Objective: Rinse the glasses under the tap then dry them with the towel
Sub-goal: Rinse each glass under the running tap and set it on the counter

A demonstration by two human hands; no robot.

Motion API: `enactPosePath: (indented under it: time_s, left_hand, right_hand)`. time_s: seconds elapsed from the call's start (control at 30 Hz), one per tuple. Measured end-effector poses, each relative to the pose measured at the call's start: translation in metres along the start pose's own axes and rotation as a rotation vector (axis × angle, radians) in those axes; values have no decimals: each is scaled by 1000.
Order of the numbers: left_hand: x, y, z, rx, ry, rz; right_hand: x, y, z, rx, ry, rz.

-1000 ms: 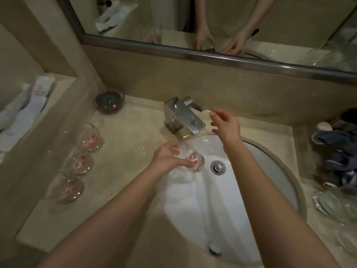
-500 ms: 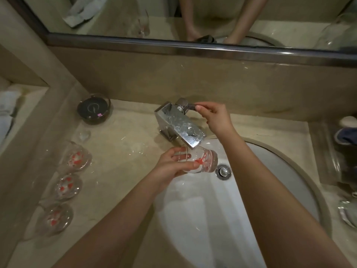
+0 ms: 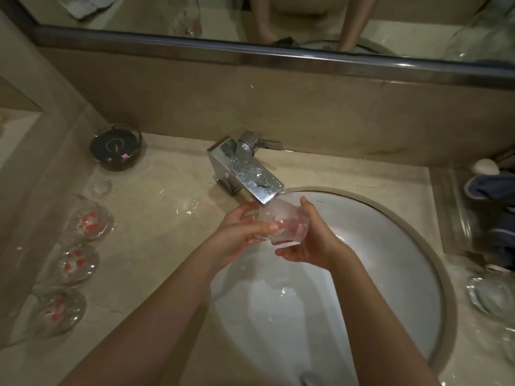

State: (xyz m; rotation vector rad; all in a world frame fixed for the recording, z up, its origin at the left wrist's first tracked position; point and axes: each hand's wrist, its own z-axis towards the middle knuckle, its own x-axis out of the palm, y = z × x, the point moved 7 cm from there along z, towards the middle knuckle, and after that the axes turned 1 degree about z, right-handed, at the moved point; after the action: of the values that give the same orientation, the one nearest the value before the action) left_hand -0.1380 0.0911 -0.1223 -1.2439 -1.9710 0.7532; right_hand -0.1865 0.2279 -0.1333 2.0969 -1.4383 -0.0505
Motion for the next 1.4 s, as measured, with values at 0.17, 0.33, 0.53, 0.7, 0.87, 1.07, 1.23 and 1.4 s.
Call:
enactPosePath:
  time_s: [0.17, 0.33, 0.53, 0.7, 0.87, 1.07, 1.23, 1.4]
  left_hand:
    - [6, 1, -1, 48, 17, 52]
    - [5, -5, -4, 135, -98, 94]
    - [15, -6, -10, 151, -3, 326]
    - [23, -8, -12, 83, 110, 149]
    - [25, -10, -9, 87, 143, 162]
    - [32, -14, -1, 104, 160, 192]
    - [32, -17, 2, 119, 159, 266]
    - [33, -18, 4, 124, 159, 384]
  right_hand:
    - [4, -13, -6, -32, 57, 152]
    - [4, -14, -4, -102, 10, 242]
    - [2, -4, -5, -252, -16, 105]
    - [-3, -2, -8, -375, 80, -9]
    - [-2, -5, -7, -303, 125, 3]
    - [-7, 1, -3, -263, 109, -39]
    - [-14, 3, 0, -330, 146, 75]
    - [-6, -9, 3, -178, 150, 121]
